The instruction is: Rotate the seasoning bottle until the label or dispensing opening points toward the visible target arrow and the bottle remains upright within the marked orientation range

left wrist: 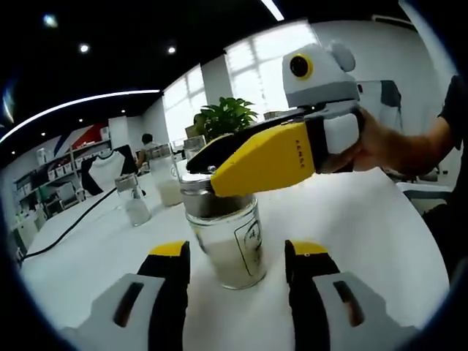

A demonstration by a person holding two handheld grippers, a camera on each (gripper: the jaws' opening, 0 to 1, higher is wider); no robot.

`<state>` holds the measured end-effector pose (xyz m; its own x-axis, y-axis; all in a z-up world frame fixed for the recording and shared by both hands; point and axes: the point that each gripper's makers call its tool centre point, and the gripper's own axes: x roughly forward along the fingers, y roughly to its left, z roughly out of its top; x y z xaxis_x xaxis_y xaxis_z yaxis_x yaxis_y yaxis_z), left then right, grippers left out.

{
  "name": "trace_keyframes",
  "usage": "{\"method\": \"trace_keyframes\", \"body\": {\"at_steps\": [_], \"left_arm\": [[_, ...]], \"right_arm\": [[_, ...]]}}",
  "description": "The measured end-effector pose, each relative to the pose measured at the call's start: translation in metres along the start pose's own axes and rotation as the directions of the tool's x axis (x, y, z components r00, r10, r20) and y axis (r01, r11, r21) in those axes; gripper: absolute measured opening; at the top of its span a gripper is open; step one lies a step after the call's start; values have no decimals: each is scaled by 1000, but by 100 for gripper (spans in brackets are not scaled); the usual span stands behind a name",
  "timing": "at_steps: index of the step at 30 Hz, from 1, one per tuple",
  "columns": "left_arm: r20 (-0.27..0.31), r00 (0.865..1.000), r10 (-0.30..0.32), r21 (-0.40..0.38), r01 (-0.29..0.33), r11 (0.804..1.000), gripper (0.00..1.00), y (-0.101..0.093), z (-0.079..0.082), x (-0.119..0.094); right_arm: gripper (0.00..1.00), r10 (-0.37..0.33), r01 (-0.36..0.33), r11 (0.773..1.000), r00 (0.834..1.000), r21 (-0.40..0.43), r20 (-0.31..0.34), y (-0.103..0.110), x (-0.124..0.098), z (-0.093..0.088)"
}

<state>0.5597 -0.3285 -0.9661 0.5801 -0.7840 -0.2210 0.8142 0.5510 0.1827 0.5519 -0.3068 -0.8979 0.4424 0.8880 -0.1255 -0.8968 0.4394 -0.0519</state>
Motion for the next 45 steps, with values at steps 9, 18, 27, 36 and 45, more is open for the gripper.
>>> {"method": "trace_keyframes", "body": {"at_steps": [9, 18, 27, 36, 45], "left_arm": [[89, 996, 25, -136, -13, 991, 72, -1, 16, -14], [78, 992, 96, -210, -78, 974, 84, 18, 16, -33], [107, 978, 180, -131, -166, 977, 100, 12, 34, -49], [130, 966, 223, -127, -207, 970, 100, 8, 43, -44], [147, 962, 232, -135, -213, 968, 100, 5, 45, -45]], "right_arm": [[44, -25, 24, 1000, 998, 12, 54, -10, -29, 5], [66, -80, 82, 996, 995, -30, 62, -26, -74, 4], [98, -131, 132, 991, 990, -20, 45, -36, -107, -11], [99, -224, 224, 974, 972, 14, 72, -53, -119, -32], [99, -284, 282, 959, 957, 31, 59, -55, -123, -38]]}}
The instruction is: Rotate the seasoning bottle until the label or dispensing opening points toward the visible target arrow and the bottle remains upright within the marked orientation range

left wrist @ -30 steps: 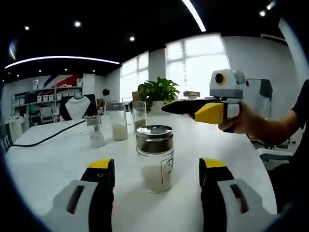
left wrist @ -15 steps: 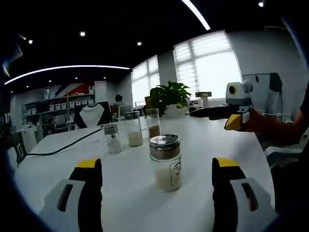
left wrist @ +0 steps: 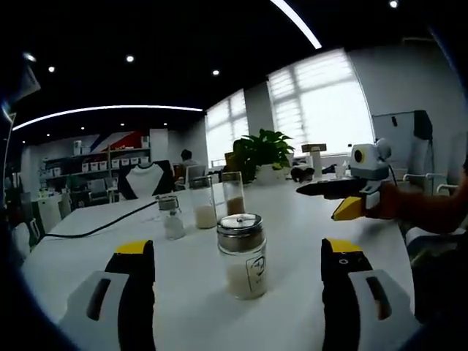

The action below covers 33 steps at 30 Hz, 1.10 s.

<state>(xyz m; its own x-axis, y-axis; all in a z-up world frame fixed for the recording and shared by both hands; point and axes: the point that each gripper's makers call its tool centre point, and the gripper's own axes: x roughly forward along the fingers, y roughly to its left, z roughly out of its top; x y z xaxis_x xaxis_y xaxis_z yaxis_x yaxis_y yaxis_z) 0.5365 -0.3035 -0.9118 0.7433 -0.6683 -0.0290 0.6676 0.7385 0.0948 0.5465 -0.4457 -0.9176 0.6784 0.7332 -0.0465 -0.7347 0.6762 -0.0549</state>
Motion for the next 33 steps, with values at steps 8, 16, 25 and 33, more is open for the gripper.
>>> {"method": "trace_keyframes", "body": {"at_steps": [8, 16, 25, 33], "left_arm": [[-50, 999, -12, -17, 12, 1000, 100, 0, -11, -1], [-35, 999, -17, -9, 17, 1000, 100, -7, -2, -1], [-46, 997, -58, -48, 55, 997, 100, -21, 3, 1], [-67, 997, -46, -43, 44, 998, 100, -21, -3, 2]], "right_arm": [[99, -11, 11, 1000, 1000, 11, 12, -6, 13, 11], [90, 0, 0, 1000, 1000, -7, -5, -17, 46, 22], [83, 29, -33, 997, 997, -67, -67, -19, 82, 28], [78, 56, -61, 996, 995, -70, -77, -15, 110, 29]]}}
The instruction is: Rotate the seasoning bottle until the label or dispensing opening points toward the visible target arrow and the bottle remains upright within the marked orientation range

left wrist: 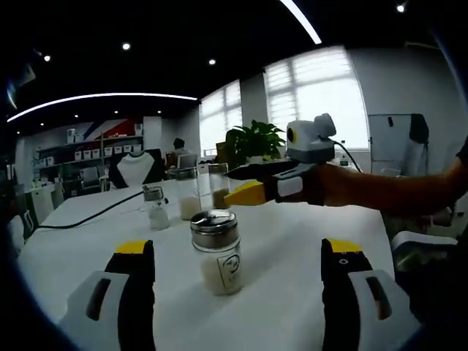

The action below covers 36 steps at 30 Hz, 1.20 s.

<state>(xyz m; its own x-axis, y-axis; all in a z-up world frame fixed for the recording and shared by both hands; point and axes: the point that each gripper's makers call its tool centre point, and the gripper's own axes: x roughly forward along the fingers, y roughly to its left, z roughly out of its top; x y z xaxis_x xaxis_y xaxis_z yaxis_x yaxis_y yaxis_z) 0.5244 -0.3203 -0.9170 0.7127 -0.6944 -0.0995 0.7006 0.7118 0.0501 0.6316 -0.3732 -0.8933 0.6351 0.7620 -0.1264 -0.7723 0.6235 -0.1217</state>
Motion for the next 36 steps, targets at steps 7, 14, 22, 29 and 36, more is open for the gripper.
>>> {"method": "trace_keyframes", "body": {"at_steps": [7, 14, 22, 29, 36], "left_arm": [[13, 1000, 8, 11, -8, 1000, 100, 0, 1, 2], [5, 1000, 16, -1, -16, 1000, 99, 3, 0, 5], [-12, 1000, -1, 18, 1, 1000, 97, 3, -2, 2], [1, 1000, 20, 21, -20, 1000, 98, 7, 4, -3], [-7, 1000, 29, 13, -29, 999, 97, 12, -1, -7]], "right_arm": [[70, 2, -2, 1000, 1000, 17, 17, -6, 25, 6], [59, 17, -17, 1000, 1000, 0, 16, -5, 57, 2], [55, -24, 24, 1000, 999, 10, -40, -14, 93, -4], [46, -94, 95, 995, 995, 14, -23, -29, 119, -8], [45, -211, 207, 975, 976, -79, -55, -48, 133, -13]]}}
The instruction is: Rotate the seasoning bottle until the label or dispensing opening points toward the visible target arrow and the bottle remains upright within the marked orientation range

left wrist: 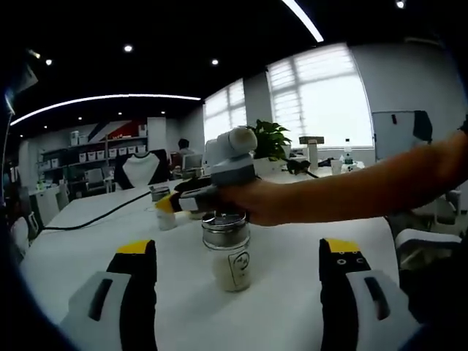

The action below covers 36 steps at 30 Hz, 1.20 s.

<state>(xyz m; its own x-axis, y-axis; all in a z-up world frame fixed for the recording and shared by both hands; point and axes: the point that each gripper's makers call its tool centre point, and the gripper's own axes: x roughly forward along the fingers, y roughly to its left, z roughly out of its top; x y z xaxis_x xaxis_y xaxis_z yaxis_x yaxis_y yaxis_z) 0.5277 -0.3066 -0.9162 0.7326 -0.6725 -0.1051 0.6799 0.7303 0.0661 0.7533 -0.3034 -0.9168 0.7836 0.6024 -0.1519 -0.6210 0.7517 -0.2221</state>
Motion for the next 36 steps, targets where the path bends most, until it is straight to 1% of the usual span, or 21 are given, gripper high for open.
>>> {"method": "trace_keyframes", "body": {"at_steps": [1, 2, 3, 5, 6, 9, 11, 14, 17, 20, 24, 25, 26, 27, 28, 31, 32, 33, 34, 35, 36], "left_arm": [[-4, 1000, 1, -2, -1, 1000, 97, 0, -1, 0], [-6, 1000, 3, -1, -3, 1000, 97, 1, -1, 1], [-7, 1000, 2, 3, -2, 1000, 97, 1, 0, 1], [-7, 1000, 3, 11, -3, 1000, 97, 1, 1, 1], [-7, 1000, 5, 12, -5, 1000, 97, 2, 1, 1], [-12, 1000, 6, 15, -6, 1000, 97, 2, -1, 1], [-17, 1000, 4, 14, -3, 1000, 97, 2, -3, 1], [-18, 1000, 1, 7, -1, 1000, 97, 0, -4, 2], [-26, 1000, -5, 8, 5, 1000, 97, 0, -7, 3], [-31, 1000, -5, 4, 6, 1000, 97, 2, -9, 4], [-30, 1000, -5, 1, 5, 1000, 97, 4, -8, 4], [-29, 1000, -2, 1, 3, 1000, 97, 4, -8, 4], [-28, 1000, -2, 2, 2, 1000, 97, 5, -7, 4], [-28, 1000, -2, 4, 2, 1000, 97, 5, -7, 4], [-27, 1000, 0, 4, 0, 1000, 97, 5, -6, 4], [-23, 1000, 2, 4, -1, 1000, 97, 7, -5, 3], [-22, 1000, 1, 3, -1, 1000, 97, 7, -5, 4], [-23, 1000, 1, 4, -1, 1000, 97, 7, -5, 4], [-28, 1000, 1, 10, -1, 1000, 97, 8, -6, 3], [-26, 1000, 10, 22, -9, 1000, 97, 10, -5, 2], [-20, 1000, 20, 32, -20, 999, 97, 13, -4, 0]], "right_arm": [[44, -17, 17, 1000, 1000, -21, 4, -2, 2, 0], [44, -4, 4, 999, 1000, -37, 10, 1, 4, 1], [44, 0, 0, 998, 1000, -62, 6, 5, 5, 1], [44, -15, 15, 996, 1000, -85, -9, 6, 10, 1], [43, -22, 22, 995, 1000, -93, -6, 6, 11, 2], [43, -36, 35, 995, 999, -90, -14, 7, 17, 2], [43, -54, 49, 994, 998, -99, -40, 5, 22, -3], [41, -60, 56, 993, 997, -107, -38, 3, 27, -4], [37, -74, 70, 994, 996, -80, -41, -3, 31, -5], [37, -75, 71, 994, 997, -87, -36, -2, 33, -6], [36, -65, 64, 996, 998, -54, -22, 0, 33, -4], [35, -66, 65, 997, 998, -35, -21, -1, 32, -4], [34, -56, 57, 998, 998, 23, -23, 1, 32, -3], [34, -34, 35, 999, 999, 37, -26, 5, 29, -1], [33, -15, 15, 1000, 999, 18, -32, 8, 28, 0], [32, -2, 1, 999, 1000, -33, -27, 16, 22, 5], [32, 2, -3, 1000, 1000, -30, -24, 18, 19, 6], [32, 20, -20, 1000, 1000, -3, -20, 22, 17, 7], [32, 37, -37, 998, 999, 43, -10, 26, 14, 7], [32, 53, -53, 997, 999, 61, -2, 29, 11, 8], [32, 55, -55, 997, 998, 45, 9, 29, 4, 9]]}}
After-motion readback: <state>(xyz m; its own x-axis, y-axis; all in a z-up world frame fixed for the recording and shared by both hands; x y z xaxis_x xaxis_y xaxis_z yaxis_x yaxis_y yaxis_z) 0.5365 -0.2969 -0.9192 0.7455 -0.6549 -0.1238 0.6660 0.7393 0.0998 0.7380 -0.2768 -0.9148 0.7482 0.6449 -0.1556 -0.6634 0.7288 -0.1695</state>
